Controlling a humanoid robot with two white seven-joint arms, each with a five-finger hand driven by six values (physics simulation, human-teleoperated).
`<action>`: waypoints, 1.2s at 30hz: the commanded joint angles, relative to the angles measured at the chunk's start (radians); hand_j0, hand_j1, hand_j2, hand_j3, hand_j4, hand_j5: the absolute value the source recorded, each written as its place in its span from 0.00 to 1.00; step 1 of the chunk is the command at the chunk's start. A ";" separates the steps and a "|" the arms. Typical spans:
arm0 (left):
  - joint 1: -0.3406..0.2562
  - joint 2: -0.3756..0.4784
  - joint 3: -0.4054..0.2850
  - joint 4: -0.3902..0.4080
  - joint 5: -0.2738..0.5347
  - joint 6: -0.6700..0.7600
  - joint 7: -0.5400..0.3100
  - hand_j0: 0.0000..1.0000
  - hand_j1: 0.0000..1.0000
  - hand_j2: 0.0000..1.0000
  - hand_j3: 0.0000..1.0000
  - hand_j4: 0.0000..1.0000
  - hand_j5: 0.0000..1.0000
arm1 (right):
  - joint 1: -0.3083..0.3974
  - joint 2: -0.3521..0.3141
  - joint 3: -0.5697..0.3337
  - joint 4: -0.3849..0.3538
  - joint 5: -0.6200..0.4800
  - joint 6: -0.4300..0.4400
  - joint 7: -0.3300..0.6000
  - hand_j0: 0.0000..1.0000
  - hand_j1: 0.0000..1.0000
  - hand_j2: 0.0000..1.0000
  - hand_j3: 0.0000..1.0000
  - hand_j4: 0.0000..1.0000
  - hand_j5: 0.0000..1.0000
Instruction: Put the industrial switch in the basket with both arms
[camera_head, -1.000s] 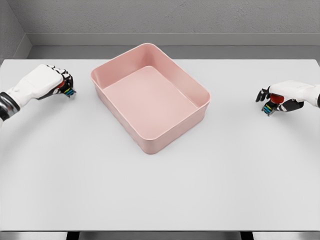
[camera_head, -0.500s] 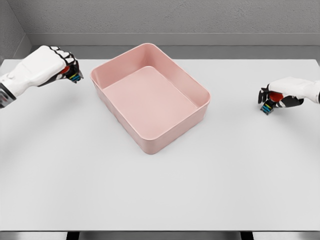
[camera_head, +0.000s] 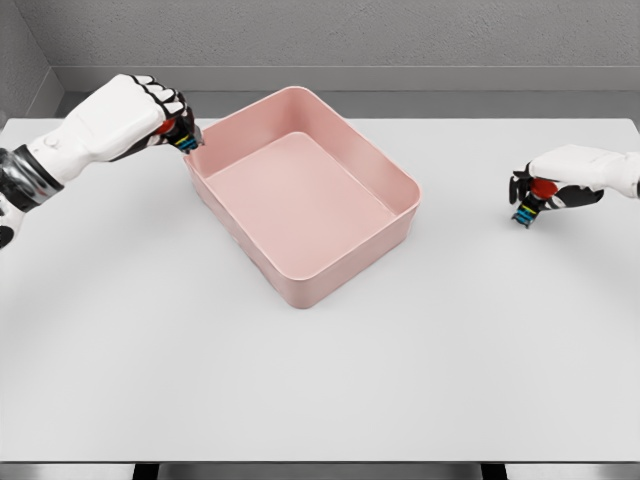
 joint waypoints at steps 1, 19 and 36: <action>0.000 -0.040 -0.002 -0.004 0.005 -0.001 -0.001 0.29 0.29 0.29 0.29 0.29 0.29 | 0.000 -0.004 -0.001 -0.016 -0.003 0.000 0.001 0.48 0.48 0.48 0.48 0.48 0.48; 0.002 -0.339 -0.042 0.180 -0.101 -0.001 -0.067 0.30 0.30 0.30 0.30 0.30 0.30 | -0.023 -0.009 -0.001 -0.095 -0.006 -0.029 0.001 0.46 0.46 0.46 0.46 0.46 0.46; -0.006 -0.355 -0.048 0.208 -0.102 -0.001 -0.077 0.90 0.90 0.90 0.90 0.90 0.90 | -0.058 -0.009 -0.004 -0.185 -0.014 -0.029 0.031 0.45 0.45 0.45 0.45 0.45 0.45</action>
